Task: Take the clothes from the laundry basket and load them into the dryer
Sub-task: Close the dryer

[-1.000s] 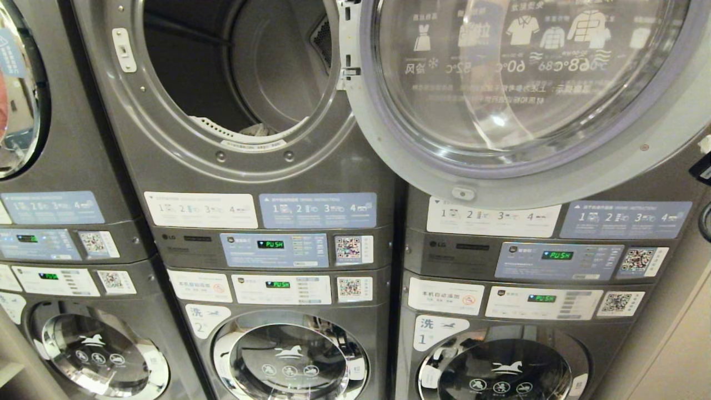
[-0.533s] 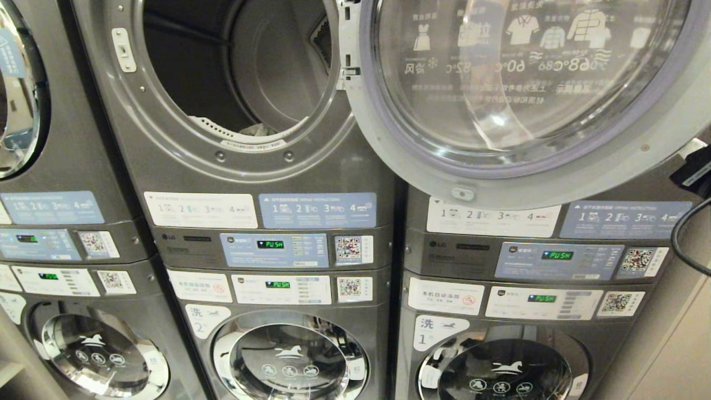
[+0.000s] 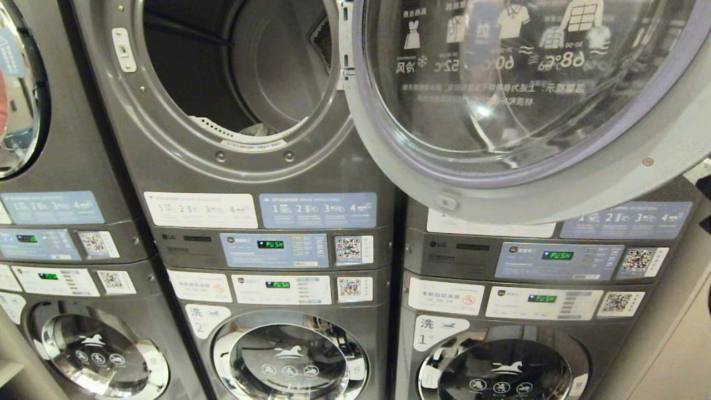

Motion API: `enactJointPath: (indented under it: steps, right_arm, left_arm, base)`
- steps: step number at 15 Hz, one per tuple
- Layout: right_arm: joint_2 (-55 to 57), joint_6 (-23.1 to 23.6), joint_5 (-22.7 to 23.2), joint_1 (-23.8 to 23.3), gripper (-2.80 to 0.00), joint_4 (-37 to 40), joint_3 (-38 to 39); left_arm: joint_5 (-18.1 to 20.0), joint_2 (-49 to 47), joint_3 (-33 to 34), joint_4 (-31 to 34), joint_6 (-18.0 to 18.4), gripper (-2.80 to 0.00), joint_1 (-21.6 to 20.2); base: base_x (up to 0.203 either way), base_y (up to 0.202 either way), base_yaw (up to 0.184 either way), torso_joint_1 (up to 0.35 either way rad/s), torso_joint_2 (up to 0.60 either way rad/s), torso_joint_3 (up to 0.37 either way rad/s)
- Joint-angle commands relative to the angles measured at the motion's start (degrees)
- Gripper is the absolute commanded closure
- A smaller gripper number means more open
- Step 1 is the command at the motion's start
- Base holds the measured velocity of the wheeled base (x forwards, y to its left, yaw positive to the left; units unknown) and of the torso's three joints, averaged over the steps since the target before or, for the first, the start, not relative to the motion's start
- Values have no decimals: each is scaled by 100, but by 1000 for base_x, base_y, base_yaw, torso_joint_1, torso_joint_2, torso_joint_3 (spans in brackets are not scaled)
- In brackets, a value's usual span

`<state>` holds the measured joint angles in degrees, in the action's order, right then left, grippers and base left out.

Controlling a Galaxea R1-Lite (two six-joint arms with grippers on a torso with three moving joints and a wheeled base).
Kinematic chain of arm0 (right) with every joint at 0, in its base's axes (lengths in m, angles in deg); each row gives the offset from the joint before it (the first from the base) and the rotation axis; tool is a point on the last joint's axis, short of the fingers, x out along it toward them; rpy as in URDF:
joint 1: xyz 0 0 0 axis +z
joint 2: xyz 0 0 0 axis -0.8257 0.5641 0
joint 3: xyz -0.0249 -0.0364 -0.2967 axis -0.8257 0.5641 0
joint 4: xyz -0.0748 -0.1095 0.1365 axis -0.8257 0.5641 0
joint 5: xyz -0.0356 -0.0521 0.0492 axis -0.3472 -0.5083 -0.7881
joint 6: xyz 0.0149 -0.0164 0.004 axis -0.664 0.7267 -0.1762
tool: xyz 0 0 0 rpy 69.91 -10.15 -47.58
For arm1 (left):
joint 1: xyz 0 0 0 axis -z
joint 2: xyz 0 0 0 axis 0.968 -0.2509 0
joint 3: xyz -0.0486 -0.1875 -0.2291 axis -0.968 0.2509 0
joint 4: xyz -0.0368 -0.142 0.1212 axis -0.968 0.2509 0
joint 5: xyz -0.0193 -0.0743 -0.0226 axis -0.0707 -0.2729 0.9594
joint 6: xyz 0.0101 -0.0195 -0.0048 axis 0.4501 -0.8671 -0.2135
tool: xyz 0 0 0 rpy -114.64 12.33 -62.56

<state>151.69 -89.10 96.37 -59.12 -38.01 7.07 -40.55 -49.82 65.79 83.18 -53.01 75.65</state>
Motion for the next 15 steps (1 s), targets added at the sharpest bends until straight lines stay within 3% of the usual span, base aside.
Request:
enactJointPath:
  steps: [1,3,5,9,12,15]
  right_arm:
    - [-786,-23,687,146,0,5,216]
    - [-1335,-55,929,211,0,490,496]
    - [-1582,-19,742,236,0,1275,547]
    - [-937,14,756,424,0,1313,-75]
    - [-199,140,752,1203,0,1313,-989]
    - [225,199,745,2437,0,1317,-1499]
  left_arm:
    - [2,20,-1,-1,2,0,-1]
    - [11,20,-1,-1,2,0,-1]
    - [11,20,-1,-1,3,0,-1]
    - [20,20,-1,-1,2,0,-1]
    - [11,20,-1,-1,2,0,-1]
    - [11,20,8,-1,2,0,-1]
  base:
    - [0,0,0,0,0,0]
    - [0,0,0,0,0,0]
    - [0,0,0,0,0,0]
    - [0,0,0,0,0,0]
    - [0,0,0,0,0,0]
    - [0,0,0,0,0,0]
